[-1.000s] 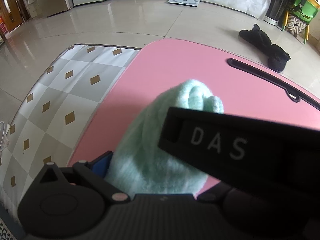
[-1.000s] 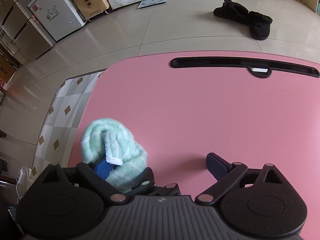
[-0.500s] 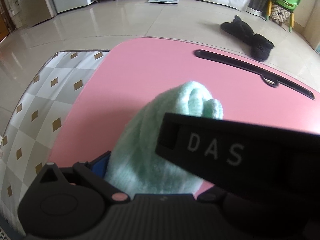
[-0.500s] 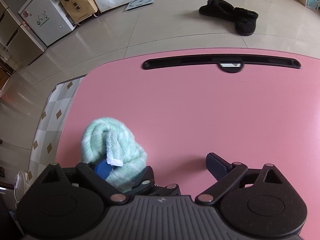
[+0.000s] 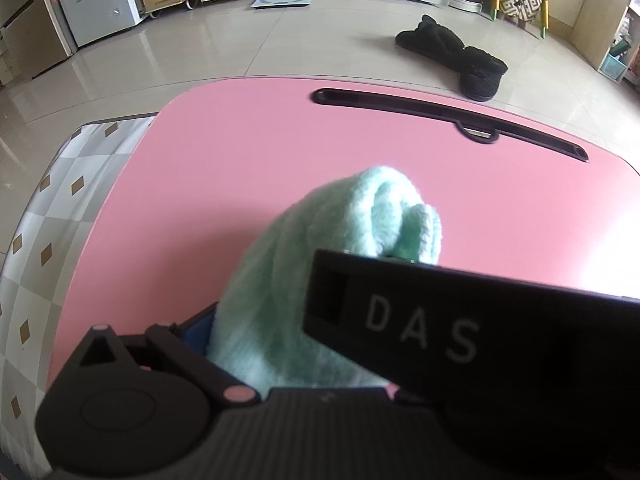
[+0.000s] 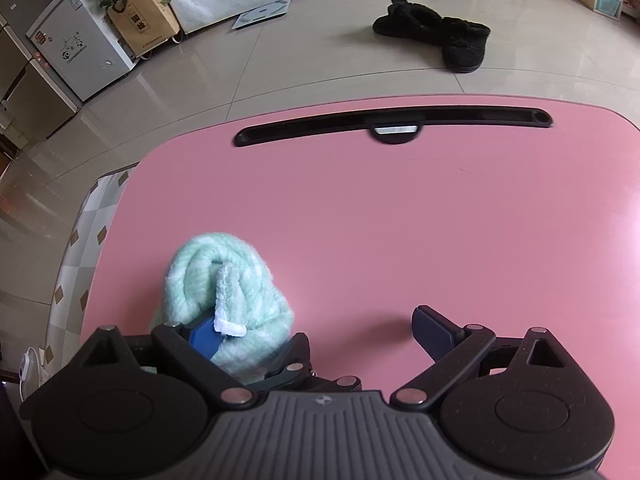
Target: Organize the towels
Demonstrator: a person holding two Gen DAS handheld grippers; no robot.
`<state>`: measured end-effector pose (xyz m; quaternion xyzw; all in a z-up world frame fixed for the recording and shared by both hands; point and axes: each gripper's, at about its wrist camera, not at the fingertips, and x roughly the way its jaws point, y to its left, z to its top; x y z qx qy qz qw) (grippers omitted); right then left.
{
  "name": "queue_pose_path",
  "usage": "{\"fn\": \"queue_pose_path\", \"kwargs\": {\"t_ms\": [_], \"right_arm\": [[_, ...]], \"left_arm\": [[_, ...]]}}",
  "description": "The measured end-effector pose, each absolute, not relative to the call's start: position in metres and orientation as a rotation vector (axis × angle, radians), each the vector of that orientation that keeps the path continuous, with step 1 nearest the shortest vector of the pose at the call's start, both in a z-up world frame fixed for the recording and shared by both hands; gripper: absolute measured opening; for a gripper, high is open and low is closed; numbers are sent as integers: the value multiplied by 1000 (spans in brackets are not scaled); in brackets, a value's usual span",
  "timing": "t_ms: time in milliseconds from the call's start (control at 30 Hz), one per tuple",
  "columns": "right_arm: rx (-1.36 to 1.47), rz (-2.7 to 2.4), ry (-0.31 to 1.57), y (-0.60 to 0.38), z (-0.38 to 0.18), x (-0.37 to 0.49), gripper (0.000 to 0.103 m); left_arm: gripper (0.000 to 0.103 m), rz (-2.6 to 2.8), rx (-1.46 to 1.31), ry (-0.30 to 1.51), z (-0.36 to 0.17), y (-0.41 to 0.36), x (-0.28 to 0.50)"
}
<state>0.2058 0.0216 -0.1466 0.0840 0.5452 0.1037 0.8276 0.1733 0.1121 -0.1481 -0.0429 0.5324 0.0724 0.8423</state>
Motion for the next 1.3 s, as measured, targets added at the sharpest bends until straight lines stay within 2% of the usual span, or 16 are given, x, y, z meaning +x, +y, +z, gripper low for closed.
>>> {"fn": "queue_pose_path", "kwargs": {"t_ms": [1300], "right_arm": [[297,25,1182,-75,-144,191,96]], "left_arm": [[103,-15,9,1148,-146,20,177]]}}
